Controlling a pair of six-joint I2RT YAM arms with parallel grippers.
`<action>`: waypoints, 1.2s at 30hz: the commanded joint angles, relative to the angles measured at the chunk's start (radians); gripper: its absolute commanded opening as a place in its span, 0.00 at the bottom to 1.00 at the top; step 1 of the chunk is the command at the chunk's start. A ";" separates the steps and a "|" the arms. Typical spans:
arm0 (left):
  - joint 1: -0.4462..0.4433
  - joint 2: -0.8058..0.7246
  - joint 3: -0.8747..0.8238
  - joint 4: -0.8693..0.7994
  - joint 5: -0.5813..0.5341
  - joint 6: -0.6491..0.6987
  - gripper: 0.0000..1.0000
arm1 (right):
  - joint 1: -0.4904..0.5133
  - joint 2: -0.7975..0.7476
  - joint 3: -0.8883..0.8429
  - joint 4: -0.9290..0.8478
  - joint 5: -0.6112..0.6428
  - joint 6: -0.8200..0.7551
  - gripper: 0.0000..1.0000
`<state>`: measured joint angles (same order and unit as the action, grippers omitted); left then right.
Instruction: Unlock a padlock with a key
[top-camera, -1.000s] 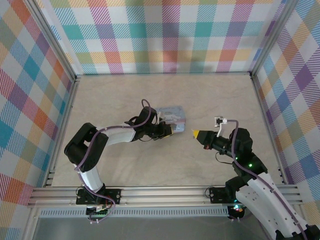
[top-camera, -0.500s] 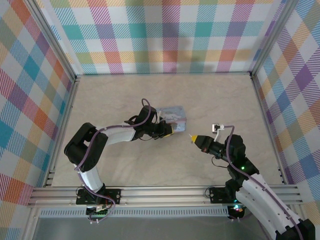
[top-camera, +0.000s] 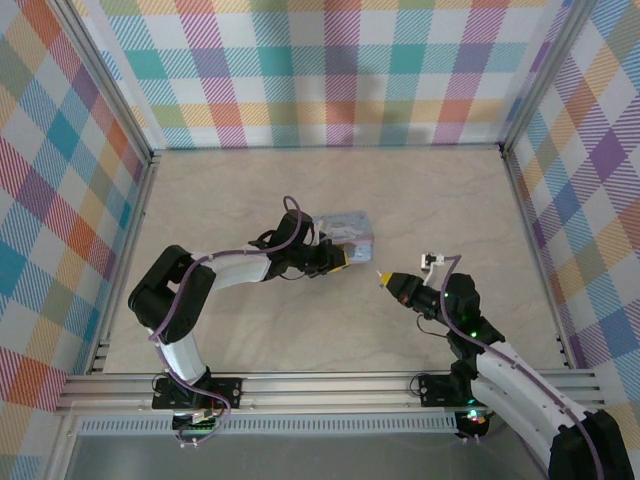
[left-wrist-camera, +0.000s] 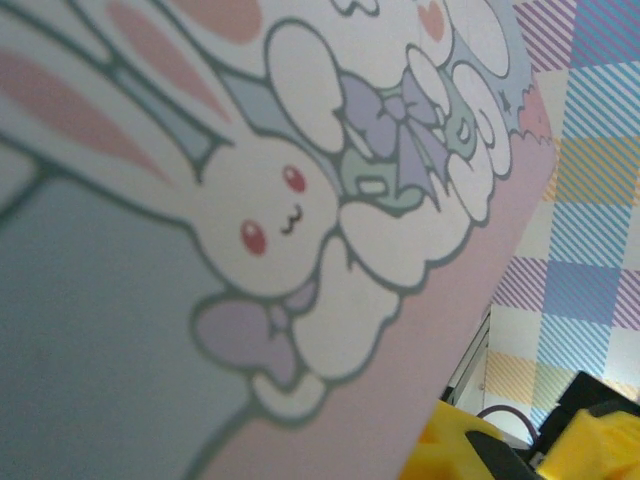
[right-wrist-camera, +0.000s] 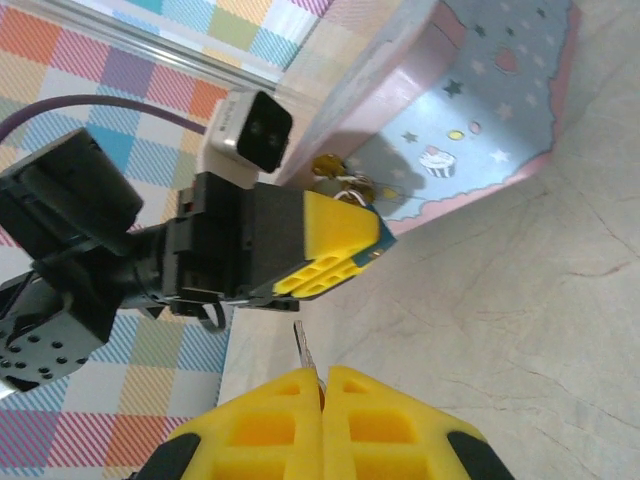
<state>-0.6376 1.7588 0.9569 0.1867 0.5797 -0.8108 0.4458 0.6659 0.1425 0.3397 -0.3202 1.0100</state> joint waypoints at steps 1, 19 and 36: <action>0.012 -0.008 0.031 0.052 0.034 -0.013 0.02 | 0.023 0.035 -0.014 0.123 0.037 0.017 0.00; 0.013 -0.006 0.041 0.077 0.043 -0.031 0.01 | 0.071 0.343 0.018 0.358 0.052 -0.011 0.00; 0.017 -0.005 0.031 0.118 0.052 -0.058 0.01 | 0.098 0.620 0.063 0.633 0.053 0.032 0.00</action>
<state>-0.6312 1.7588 0.9668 0.2443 0.6018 -0.8536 0.5346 1.2728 0.1802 0.8738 -0.2718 1.0256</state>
